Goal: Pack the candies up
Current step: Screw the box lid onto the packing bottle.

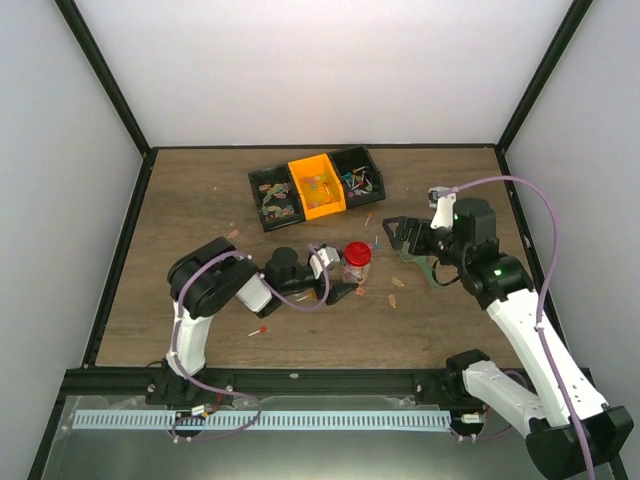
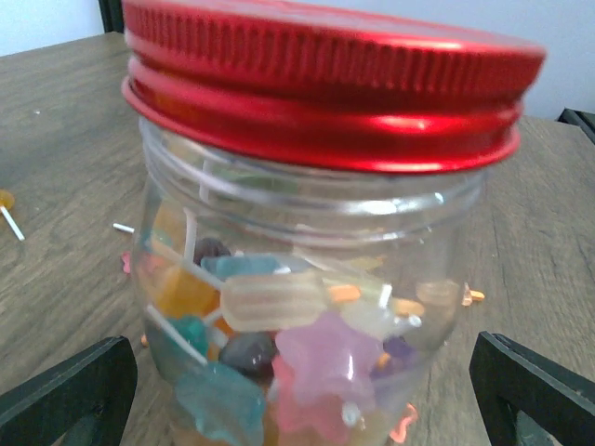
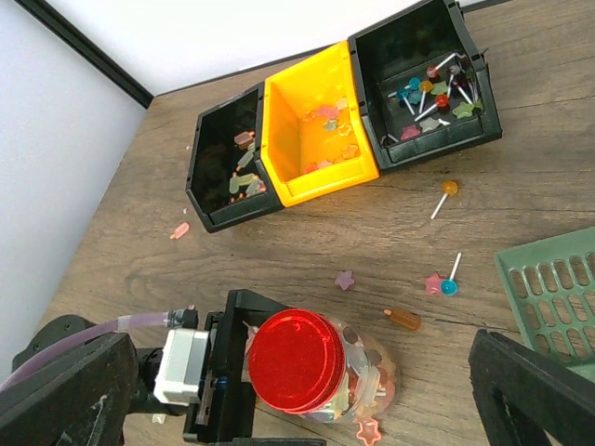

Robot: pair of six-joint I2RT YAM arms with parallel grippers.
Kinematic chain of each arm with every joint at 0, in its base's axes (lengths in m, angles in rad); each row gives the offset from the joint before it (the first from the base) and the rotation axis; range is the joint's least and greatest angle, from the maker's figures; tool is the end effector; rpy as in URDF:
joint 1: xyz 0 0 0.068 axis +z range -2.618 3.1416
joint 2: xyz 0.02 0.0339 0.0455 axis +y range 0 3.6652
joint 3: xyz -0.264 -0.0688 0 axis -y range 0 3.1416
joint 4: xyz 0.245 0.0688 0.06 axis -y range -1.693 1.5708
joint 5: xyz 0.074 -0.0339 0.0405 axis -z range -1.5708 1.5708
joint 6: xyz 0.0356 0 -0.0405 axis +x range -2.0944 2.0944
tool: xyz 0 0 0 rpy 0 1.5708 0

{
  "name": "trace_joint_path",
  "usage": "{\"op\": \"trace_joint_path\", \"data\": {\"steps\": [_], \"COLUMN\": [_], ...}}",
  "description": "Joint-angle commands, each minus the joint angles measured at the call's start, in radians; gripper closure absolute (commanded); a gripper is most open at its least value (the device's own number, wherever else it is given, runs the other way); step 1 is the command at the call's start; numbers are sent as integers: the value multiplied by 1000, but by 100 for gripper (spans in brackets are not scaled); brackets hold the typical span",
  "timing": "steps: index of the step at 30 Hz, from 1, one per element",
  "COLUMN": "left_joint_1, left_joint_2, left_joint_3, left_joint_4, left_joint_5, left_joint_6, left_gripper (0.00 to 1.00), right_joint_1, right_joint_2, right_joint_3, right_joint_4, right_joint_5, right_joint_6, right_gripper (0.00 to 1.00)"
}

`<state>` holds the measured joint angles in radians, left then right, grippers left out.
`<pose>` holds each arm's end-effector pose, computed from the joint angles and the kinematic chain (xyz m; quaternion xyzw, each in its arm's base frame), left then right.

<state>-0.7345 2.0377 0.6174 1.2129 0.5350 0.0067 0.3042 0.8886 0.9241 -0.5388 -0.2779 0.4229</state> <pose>0.2381 -0.2395 0.0945 0.4265 0.6377 -0.4081 0.4949 0.1794 0.0666 0.3349 -0.0198 0.8553 0.2906 0.4285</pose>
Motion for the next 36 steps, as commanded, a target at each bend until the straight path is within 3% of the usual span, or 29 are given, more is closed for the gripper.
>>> {"op": "trace_joint_path", "data": {"steps": [1, 22, 33, 36], "left_joint_1": [-8, -20, -20, -20], "left_joint_2": [37, 107, 128, 129], "left_joint_3": [31, 113, 119, 116], "left_joint_4": [16, 42, 58, 62], "left_joint_5": [-3, 9, 19, 23], "left_joint_6": [43, 35, 17, 16], "left_gripper": [0, 0, 19, 20], "right_joint_1": [-7, -8, -7, -8], "right_joint_2": [-24, -31, -30, -21], "right_joint_3": [45, -49, -79, -116], "right_joint_4": [-33, 9, 69, 126], "right_joint_5": [-17, -42, -147, -211], "right_joint_6": [-14, 29, 78, 125], "right_gripper": [0, 1, 2, 5]}}
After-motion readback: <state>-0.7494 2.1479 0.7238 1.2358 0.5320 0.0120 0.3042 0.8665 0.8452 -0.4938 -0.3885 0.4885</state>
